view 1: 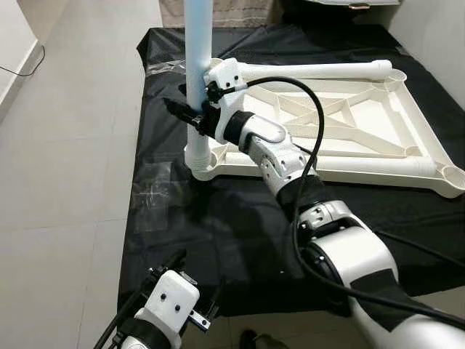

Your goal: Building children table

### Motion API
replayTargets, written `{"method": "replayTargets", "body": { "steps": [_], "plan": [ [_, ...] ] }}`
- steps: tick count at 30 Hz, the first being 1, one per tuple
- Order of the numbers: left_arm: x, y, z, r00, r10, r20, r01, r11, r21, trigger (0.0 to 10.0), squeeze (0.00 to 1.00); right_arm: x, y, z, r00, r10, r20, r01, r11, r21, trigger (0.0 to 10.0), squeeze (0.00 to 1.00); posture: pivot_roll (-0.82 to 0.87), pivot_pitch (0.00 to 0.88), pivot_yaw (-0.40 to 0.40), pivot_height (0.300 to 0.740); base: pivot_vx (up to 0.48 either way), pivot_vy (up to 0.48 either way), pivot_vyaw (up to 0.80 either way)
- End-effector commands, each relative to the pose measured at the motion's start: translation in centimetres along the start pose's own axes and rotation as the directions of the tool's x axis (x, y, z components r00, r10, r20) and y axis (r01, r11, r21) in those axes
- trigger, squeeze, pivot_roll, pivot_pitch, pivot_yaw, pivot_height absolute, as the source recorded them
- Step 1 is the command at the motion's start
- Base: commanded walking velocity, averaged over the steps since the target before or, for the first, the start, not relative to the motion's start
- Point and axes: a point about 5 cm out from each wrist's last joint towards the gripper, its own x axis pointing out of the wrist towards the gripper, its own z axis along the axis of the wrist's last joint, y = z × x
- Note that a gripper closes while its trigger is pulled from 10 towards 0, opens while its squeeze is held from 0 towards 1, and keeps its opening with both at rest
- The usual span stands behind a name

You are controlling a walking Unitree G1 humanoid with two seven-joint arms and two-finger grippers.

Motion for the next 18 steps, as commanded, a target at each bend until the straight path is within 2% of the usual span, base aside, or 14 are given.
{"method": "replayTargets", "body": {
  "steps": [1,5,10,13,14,15,18],
  "plan": [
    [-0.2,-0.4,-0.4,1.0,-0.013,-0.016,0.013,1.0,-0.016,10.0,0.0,-1.2,0.1,-4.8,0.982,-0.006,-0.19,0.022,0.997,0.079,10.0,0.0,0.06,0.236,-0.077,0.74,0.0,0.0,0.0],
    [-0.2,-0.4,-0.4,1.0,-0.014,-0.016,0.013,1.0,-0.017,10.0,0.0,-1.4,-0.4,-4.6,0.981,-0.028,-0.191,0.045,0.995,0.087,10.0,0.0,0.06,0.236,-0.077,0.74,0.0,0.0,0.0],
    [-0.2,-0.4,-0.4,1.0,-0.014,-0.017,0.014,1.0,-0.016,10.0,0.0,-1.4,0.0,-5.1,0.977,0.009,-0.213,0.011,0.996,0.092,10.0,0.0,0.06,0.24,-0.073,0.74,0.0,0.0,0.0],
    [-0.2,-0.4,-0.3,1.0,-0.012,-0.017,0.012,1.0,-0.016,10.0,0.0,-1.6,1.1,-6.1,0.962,0.118,-0.246,-0.096,0.991,0.097,10.0,0.0,0.06,0.24,-0.073,0.74,0.0,0.0,0.0],
    [-0.2,-0.4,-0.3,1.0,-0.012,-0.017,0.012,1.0,-0.016,10.0,0.0,-1.6,1.1,-6.1,0.962,0.118,-0.246,-0.096,0.991,0.097,10.0,0.0,0.06,0.24,-0.073,0.74,0.0,0.0,0.0],
    [-0.2,-0.3,-0.3,1.0,-0.012,-0.017,0.011,1.0,-0.016,10.0,0.0,-1.7,1.8,-6.6,0.946,0.193,-0.262,-0.167,0.979,0.121,10.0,0.0,0.06,0.248,-0.075,0.74,0.0,0.0,0.0],
    [-0.2,-0.3,-0.3,1.0,-0.012,-0.016,0.011,1.0,-0.015,10.0,0.0,-1.8,2.4,-7.0,0.926,0.269,-0.266,-0.23,0.959,0.169,10.0,0.0,0.06,0.248,-0.075,0.74,0.0,0.0,0.0]
  ]
}}
